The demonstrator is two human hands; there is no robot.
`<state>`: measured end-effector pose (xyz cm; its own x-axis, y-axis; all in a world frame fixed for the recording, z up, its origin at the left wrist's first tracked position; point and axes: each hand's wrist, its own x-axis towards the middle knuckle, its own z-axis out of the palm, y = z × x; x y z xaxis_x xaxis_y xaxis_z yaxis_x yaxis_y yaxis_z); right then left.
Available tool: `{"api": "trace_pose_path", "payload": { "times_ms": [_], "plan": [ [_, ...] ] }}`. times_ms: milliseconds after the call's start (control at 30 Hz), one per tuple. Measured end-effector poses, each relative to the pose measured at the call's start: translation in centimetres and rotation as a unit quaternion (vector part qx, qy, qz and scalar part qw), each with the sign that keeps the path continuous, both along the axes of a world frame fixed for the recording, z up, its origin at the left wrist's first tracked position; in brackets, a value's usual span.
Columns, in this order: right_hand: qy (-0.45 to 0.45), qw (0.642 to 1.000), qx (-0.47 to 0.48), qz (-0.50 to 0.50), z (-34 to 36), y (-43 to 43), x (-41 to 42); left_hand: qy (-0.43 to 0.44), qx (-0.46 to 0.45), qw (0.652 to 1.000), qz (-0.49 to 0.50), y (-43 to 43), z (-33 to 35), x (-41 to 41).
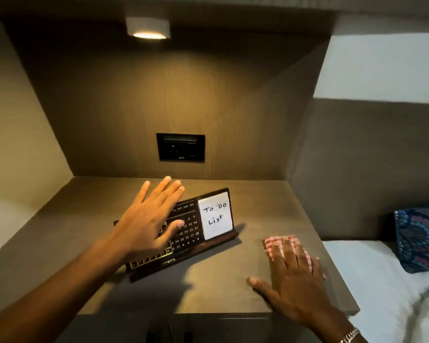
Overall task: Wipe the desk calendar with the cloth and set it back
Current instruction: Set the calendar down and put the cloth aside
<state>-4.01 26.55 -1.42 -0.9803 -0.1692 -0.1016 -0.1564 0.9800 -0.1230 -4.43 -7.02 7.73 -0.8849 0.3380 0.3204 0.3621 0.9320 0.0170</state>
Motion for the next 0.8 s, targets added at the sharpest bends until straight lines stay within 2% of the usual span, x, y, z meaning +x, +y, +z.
{"api": "trace_pose_path", "payload": {
  "times_ms": [67,133,167,200,267,333,367,433,500,667,800],
  "plan": [
    [-0.011,1.0,0.005,0.004,1.4,0.1,-0.4,0.071,0.167,0.982,0.055,0.0,-0.9,2.7],
    [0.016,0.998,-0.059,0.019,2.8,-0.6,-1.0,0.106,0.34,0.92,0.161,0.3,-2.7,5.2],
    [0.03,0.991,-0.128,0.033,3.1,-1.5,-1.4,0.095,0.418,0.878,0.216,0.4,-3.8,6.6],
    [0.028,0.975,-0.217,0.034,3.5,-2.4,-1.9,0.064,0.49,0.831,0.254,1.0,-4.7,7.2],
    [-0.032,0.918,-0.396,0.008,3.7,-5.1,-2.6,-0.013,0.59,0.747,0.307,1.7,-6.9,8.1],
    [-0.082,0.862,-0.498,-0.037,3.2,-7.5,-3.4,-0.047,0.663,0.679,0.311,2.3,-8.2,8.1],
    [-0.1,0.842,-0.527,-0.058,2.9,-8.3,-3.8,-0.056,0.688,0.66,0.298,2.4,-8.5,8.0],
    [-0.109,0.821,-0.556,-0.073,2.4,-9.6,-4.4,-0.077,0.714,0.644,0.262,2.1,-8.9,7.4],
    [-0.087,0.81,-0.575,-0.074,1.9,-10.3,-4.7,-0.094,0.719,0.643,0.247,1.0,-9.2,6.2],
    [-0.045,0.78,-0.619,-0.078,2.6,-13.0,-9.2,-0.112,0.711,0.67,0.183,-4.9,-7.5,-1.5],
    [-0.019,0.771,-0.629,-0.098,3.7,-15.5,-14.5,-0.14,0.685,0.705,0.118,-8.4,-5.5,-8.5]
  ]
}}
